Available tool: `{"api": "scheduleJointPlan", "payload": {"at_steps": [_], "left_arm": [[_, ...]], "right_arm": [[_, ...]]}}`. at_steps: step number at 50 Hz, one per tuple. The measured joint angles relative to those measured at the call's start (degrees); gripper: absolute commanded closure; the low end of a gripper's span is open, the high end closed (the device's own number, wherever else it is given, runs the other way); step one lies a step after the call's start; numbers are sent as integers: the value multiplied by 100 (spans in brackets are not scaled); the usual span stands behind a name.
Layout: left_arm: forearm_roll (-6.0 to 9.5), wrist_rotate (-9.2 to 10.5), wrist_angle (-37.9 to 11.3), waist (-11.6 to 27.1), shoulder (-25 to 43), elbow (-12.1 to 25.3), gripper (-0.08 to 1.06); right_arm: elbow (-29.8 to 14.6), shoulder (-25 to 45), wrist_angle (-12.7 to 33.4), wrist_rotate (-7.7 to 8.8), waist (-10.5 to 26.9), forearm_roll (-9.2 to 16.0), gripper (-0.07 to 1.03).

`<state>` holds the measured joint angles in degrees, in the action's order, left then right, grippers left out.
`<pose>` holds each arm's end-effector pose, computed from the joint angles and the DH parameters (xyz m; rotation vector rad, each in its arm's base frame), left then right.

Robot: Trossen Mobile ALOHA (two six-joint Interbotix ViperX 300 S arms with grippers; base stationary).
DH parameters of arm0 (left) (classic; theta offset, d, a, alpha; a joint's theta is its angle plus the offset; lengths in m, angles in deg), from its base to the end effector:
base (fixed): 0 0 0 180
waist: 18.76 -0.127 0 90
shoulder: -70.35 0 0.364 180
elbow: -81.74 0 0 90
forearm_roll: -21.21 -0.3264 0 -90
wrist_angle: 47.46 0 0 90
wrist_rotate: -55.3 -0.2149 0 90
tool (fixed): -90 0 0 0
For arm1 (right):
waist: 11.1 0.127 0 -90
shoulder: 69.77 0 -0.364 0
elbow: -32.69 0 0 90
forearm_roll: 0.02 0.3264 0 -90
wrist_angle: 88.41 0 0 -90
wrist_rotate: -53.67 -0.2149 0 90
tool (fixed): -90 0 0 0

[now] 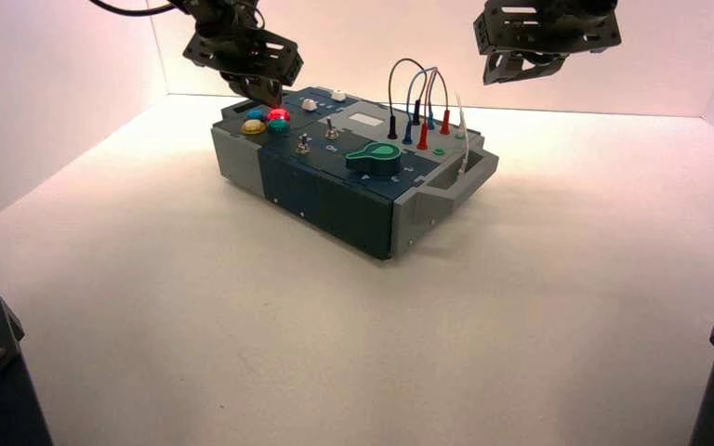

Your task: Push the red button with the left gripper.

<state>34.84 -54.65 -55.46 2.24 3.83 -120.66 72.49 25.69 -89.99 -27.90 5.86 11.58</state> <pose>0.4638 -0.1856 0.0535 0.2595 0.9088 -0.4221 0.4018 0.1213 0.1090 -0.0628 0.7638 0.2551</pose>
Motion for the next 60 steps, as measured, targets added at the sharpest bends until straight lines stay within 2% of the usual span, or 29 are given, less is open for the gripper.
{"api": "scheduleJointPlan", "payload": {"at_steps": [36,47,60], "left_arm": [[0,0,9,0,-272,0,100],[0,0,246,9,-439,-105,100],[0,18,738,-35,-712,-457,100]], "right_arm": [[-9,0,0,0,0,0,68],[-18,0,0,0,0,0,68],[-18,-9,0,0,0,0,68]]}}
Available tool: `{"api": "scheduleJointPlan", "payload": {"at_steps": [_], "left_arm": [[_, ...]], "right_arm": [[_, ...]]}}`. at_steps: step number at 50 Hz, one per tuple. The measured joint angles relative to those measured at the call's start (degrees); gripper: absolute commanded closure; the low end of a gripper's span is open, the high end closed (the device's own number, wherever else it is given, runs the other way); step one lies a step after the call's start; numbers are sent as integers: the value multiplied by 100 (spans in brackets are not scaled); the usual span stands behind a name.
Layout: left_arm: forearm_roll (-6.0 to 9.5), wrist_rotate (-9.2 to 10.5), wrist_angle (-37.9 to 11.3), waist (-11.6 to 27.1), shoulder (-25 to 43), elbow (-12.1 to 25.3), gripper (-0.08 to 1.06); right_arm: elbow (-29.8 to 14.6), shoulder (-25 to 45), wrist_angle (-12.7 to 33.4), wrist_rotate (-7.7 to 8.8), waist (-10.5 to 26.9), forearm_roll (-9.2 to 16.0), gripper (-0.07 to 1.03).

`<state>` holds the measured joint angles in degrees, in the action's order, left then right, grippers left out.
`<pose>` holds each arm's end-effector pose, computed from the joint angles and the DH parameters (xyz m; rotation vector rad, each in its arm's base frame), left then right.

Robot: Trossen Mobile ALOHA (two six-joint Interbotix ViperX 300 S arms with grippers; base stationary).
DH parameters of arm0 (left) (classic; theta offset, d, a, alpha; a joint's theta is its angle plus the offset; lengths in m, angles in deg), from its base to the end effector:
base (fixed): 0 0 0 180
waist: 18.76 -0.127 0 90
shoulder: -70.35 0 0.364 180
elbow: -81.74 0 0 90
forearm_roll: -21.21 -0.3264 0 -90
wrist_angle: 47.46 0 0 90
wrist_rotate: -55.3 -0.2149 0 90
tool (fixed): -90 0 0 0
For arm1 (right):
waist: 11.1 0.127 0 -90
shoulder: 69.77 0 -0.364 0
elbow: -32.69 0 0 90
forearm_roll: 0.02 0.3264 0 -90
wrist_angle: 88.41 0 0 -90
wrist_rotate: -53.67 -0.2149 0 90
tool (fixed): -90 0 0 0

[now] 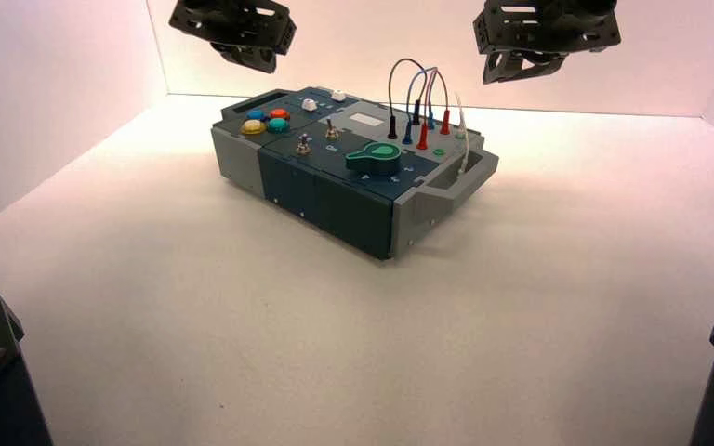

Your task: Push the red button with the left gripper.

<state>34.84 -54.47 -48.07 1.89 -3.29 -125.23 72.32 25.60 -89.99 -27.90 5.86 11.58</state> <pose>0.4628 -0.1750 0.1032 0.2381 0.7400 -0.3857 0.4029 0.1216 0.1108 -0.0620 0.7594 0.2554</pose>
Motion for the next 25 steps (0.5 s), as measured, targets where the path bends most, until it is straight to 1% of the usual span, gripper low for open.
{"api": "scheduleJointPlan", "payload": {"at_steps": [6,15,25], "left_arm": [[0,53,97,-193,-176,-193,100],[0,53,149,-448,-255,-360,100],[0,62,325,-457,-272,-501,100]], "right_arm": [[0,18,0,0,0,0,68],[0,53,0,0,0,0,68],[-26,88,0,0,0,-9,68]]}}
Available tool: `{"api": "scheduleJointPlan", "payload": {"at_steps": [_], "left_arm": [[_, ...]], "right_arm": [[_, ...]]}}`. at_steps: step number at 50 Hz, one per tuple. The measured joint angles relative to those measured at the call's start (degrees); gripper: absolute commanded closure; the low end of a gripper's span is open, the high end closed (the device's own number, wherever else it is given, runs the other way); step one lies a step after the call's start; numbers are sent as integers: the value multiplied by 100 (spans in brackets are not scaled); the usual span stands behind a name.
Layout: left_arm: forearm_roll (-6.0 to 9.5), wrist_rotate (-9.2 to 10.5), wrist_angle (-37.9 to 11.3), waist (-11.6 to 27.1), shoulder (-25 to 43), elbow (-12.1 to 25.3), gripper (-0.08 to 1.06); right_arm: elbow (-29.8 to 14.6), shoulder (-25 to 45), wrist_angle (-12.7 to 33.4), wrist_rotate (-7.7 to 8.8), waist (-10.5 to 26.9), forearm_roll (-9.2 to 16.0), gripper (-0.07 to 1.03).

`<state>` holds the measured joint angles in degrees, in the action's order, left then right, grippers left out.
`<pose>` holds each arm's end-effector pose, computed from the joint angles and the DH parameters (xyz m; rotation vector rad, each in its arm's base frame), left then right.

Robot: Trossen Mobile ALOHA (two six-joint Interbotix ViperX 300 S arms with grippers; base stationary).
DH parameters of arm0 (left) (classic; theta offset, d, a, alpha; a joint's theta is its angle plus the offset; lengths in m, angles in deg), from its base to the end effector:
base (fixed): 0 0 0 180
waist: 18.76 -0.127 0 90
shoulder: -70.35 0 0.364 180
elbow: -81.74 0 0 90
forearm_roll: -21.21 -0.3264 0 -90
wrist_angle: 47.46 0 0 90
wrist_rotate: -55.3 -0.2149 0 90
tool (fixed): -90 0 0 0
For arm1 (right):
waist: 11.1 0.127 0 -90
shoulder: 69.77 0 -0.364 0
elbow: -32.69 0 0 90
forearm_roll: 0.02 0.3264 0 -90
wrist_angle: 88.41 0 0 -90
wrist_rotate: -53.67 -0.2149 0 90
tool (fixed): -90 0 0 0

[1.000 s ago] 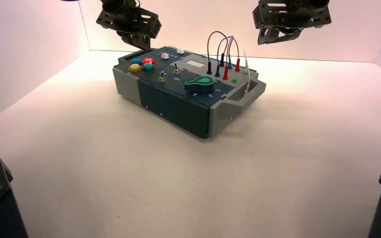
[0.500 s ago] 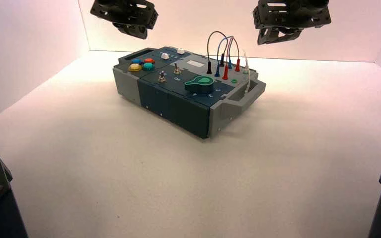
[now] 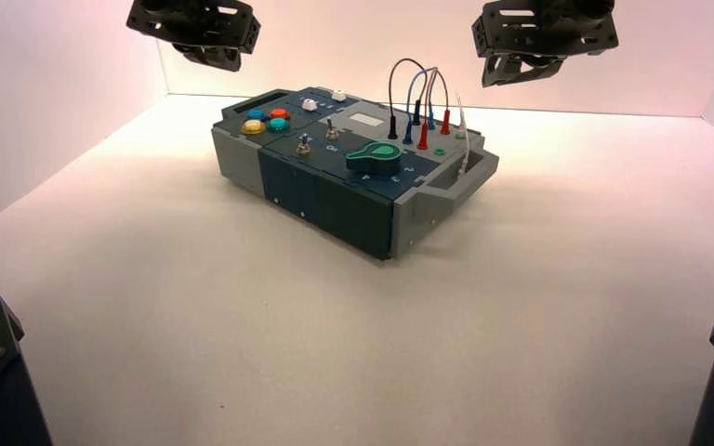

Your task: Push the red button with the left gripper.

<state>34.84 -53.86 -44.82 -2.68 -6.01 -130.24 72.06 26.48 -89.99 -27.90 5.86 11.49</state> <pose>0.4534 -0.1283 0.1007 0.2011 0.7333 -0.2931 0.4043 0.1221 0.1061 -0.0652 0.7699 0.2553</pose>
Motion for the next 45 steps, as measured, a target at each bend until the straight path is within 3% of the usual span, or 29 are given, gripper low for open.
{"api": "scheduleJointPlan", "payload": {"at_steps": [15,45], "left_arm": [[0,0,281,-18,-70,-141,100],[0,0,387,-97,-70,-149,100]], "right_arm": [[-9,44,0,0,0,0,68],[-35,114,0,0,0,0,68]]}}
